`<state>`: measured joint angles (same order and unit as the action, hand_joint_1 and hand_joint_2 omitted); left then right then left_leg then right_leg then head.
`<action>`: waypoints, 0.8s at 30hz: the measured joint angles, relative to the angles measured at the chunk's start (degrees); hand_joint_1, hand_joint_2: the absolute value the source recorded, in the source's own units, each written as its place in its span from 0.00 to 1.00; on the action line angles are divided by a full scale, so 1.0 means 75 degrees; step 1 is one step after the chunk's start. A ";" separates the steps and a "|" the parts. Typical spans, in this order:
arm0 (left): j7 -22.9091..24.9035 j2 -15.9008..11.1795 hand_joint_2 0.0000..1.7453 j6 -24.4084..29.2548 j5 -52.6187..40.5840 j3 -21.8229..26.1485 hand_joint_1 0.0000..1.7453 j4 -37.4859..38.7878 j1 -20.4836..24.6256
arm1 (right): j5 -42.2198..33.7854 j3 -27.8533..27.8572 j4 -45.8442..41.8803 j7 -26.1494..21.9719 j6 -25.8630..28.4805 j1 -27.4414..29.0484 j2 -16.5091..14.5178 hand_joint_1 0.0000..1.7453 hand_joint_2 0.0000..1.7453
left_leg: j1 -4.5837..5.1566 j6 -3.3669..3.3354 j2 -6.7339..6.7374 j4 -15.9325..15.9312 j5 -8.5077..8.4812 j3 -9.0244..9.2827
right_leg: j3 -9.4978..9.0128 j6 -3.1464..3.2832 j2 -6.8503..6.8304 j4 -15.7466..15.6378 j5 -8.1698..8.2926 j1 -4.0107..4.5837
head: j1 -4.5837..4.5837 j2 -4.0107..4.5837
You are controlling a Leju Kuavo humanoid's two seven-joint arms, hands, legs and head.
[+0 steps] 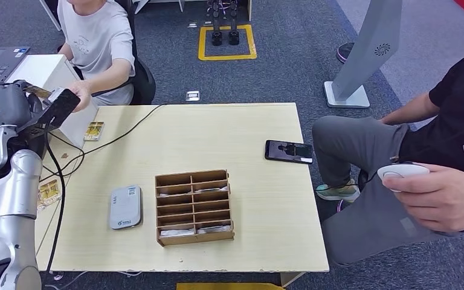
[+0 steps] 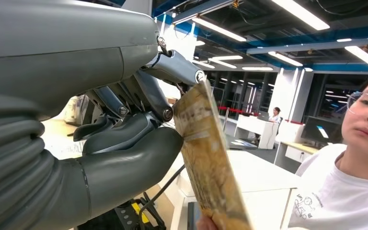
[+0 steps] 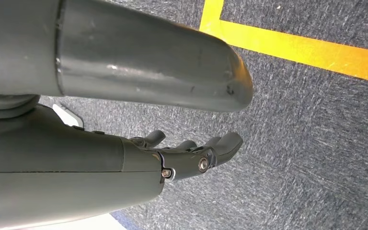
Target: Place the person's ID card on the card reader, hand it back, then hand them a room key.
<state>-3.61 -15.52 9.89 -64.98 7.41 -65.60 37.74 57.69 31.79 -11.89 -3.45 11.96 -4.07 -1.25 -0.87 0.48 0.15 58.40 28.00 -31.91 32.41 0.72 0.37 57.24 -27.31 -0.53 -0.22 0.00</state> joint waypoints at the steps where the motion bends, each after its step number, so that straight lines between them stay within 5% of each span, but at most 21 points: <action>1: 0.0000 0.0002 1.00 -0.0001 0.0000 0.0000 1.00 0.0015 0.0007 | 0.0001 0.0001 0.0000 0.0000 0.0000 0.0003 0.0000 0.00 0.00 | 0.0000 0.0000 0.0000 0.0000 0.0000 0.0000 | 0.0000 0.0000 0.0000 0.0000 0.0000 0.0000 | 0.0001 0.0000; 15: 0.0159 0.0082 1.00 0.0006 -0.0224 0.0000 1.00 0.0318 0.0106 | 0.0088 0.0012 0.0000 0.0000 -0.0006 0.0010 -0.0001 0.00 0.00 | 0.0001 0.0000 0.0008 0.0000 0.0000 -0.0008 | 0.0008 0.0000 0.0009 0.0001 0.0000 0.0000 | 0.0001 0.0000; 19: 0.0133 0.0100 1.00 0.0034 -0.0234 0.0000 0.00 0.0366 0.0112 | 0.0096 0.0016 0.0000 0.0000 -0.0002 0.0010 -0.0003 0.00 0.00 | 0.0000 0.0000 0.0007 0.0000 0.0000 -0.0009 | 0.0010 0.0000 0.0009 0.0001 0.0000 0.0000 | 0.0000 0.0000; 24: -0.0060 0.0139 1.00 0.0133 -0.0235 0.0001 0.00 0.0374 0.0110 | 0.0136 0.0036 0.0000 -0.0002 0.0006 0.0009 -0.0003 0.00 0.00 | 0.0000 0.0000 0.0004 0.0000 0.0000 -0.0010 | 0.0009 0.0000 0.0005 0.0001 0.0000 0.0000 | 0.0001 0.0000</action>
<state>-4.06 -14.47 10.89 -66.75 7.42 -62.79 38.57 58.71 32.05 -11.89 -3.47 12.00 -4.00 -1.27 -0.87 0.48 0.19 58.40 28.00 -31.98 32.48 0.72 0.41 57.24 -27.31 -0.53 -0.21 0.00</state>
